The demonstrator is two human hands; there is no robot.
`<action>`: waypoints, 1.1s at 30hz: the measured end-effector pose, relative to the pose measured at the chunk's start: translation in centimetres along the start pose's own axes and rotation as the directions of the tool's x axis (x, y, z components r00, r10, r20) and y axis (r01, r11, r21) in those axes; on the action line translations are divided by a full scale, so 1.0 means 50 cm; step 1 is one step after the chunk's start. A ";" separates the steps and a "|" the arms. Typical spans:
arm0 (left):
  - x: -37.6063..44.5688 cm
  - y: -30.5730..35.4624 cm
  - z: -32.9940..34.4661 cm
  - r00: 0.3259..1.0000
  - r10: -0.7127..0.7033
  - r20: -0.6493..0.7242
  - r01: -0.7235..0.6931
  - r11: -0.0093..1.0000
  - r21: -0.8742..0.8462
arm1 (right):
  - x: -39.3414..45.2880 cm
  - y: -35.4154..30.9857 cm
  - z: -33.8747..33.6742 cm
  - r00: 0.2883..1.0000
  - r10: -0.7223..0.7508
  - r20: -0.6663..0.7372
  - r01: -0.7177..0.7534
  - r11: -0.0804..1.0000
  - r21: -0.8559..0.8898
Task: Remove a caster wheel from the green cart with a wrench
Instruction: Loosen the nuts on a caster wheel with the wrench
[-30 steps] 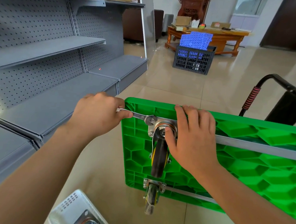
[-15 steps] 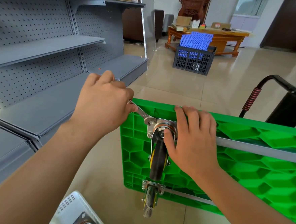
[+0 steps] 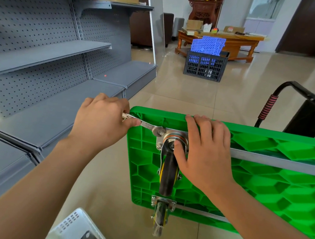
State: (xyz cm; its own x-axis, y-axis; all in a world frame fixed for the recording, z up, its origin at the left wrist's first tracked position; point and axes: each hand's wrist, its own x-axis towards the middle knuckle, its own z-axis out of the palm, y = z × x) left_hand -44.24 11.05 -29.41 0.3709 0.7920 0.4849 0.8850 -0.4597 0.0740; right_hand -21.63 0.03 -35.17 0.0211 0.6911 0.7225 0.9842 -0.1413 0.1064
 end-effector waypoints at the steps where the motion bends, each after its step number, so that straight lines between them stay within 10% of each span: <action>1: -0.002 0.001 0.001 0.999 -0.032 0.017 0.033 0.999 -0.027 | 0.000 0.000 -0.001 1.000 0.001 0.001 -0.001 1.000 -0.002; 9: -0.014 -0.010 0.033 0.913 -0.280 0.297 0.335 0.929 -0.155 | 0.000 0.000 -0.004 1.000 0.003 0.017 -0.003 1.000 -0.008; 17: -0.049 0.000 0.070 0.882 -0.269 0.387 0.325 0.942 -0.087 | 0.000 -0.002 -0.005 1.000 0.006 0.018 -0.006 1.000 -0.006; 33: -0.088 0.050 0.100 0.755 0.201 0.624 0.455 0.523 -0.720 | -0.001 -0.001 -0.005 1.000 -0.002 0.009 0.002 1.000 -0.016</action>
State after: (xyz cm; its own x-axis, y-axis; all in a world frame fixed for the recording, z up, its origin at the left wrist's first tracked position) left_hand -42.27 8.42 -35.72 0.6340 0.7561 -0.1621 0.4292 -0.1697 0.8871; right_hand -21.72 -0.20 -35.03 0.0209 0.6975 0.7163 0.9813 -0.1516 0.1189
